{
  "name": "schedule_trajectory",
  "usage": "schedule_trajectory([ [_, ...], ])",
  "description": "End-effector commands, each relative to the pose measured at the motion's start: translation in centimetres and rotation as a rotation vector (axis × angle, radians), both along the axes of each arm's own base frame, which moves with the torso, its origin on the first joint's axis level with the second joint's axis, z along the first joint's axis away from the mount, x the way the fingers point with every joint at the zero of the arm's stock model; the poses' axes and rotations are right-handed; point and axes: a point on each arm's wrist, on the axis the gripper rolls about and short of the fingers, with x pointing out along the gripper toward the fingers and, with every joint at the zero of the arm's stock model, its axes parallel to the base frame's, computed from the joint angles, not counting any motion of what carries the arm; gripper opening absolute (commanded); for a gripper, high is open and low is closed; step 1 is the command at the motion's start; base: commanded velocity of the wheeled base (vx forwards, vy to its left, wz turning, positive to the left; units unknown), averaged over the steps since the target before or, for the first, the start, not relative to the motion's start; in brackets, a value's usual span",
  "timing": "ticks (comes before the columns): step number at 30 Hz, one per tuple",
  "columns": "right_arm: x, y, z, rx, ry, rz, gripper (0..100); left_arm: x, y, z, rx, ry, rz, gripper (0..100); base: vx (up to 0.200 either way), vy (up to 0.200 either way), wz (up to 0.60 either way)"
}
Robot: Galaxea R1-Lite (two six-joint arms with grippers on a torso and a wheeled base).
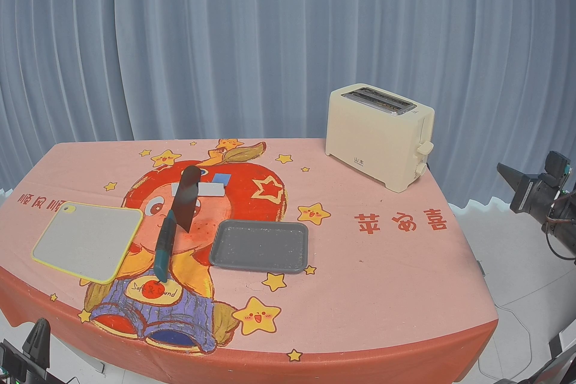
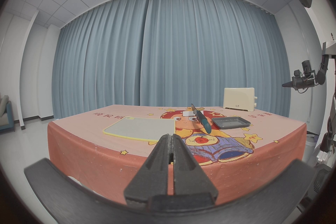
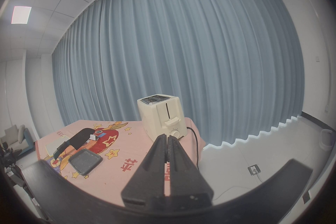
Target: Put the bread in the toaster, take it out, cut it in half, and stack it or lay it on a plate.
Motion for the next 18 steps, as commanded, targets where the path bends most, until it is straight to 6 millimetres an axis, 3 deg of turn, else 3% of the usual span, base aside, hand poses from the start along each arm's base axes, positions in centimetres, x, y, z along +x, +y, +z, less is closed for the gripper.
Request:
schedule_trajectory([
  [1,-1.9,-0.3,0.0,0.004,-0.016,-0.009,0,0.1,0.0,-0.5,0.000,0.019,0.002,0,0.000,0.000,0.00],
  [5,-3.2,-0.3,-1.2,-0.001,0.024,-0.003,0,0.1,0.0,-0.5,0.000,0.019,0.000,0,0.000,0.000,0.00],
  [6,-4.7,-0.3,-1.9,-0.004,0.038,-0.001,0,0.1,0.0,-0.5,0.000,0.019,0.002,0,0.000,0.000,0.00],
  [7,-4.7,-0.3,-1.9,-0.004,0.038,-0.001,0,0.1,0.0,-0.5,0.000,0.019,0.002,0,0.000,0.000,0.00],
  [13,-9.6,-0.5,-3.6,0.003,0.027,0.023,0,0.1,0.0,-0.5,0.000,0.019,0.000,0,0.000,0.000,0.00],
  [18,-12.2,-0.5,-3.9,0.023,0.011,0.061,0,0.1,0.0,-0.5,0.000,0.019,0.000,0,0.000,0.000,0.00],
])
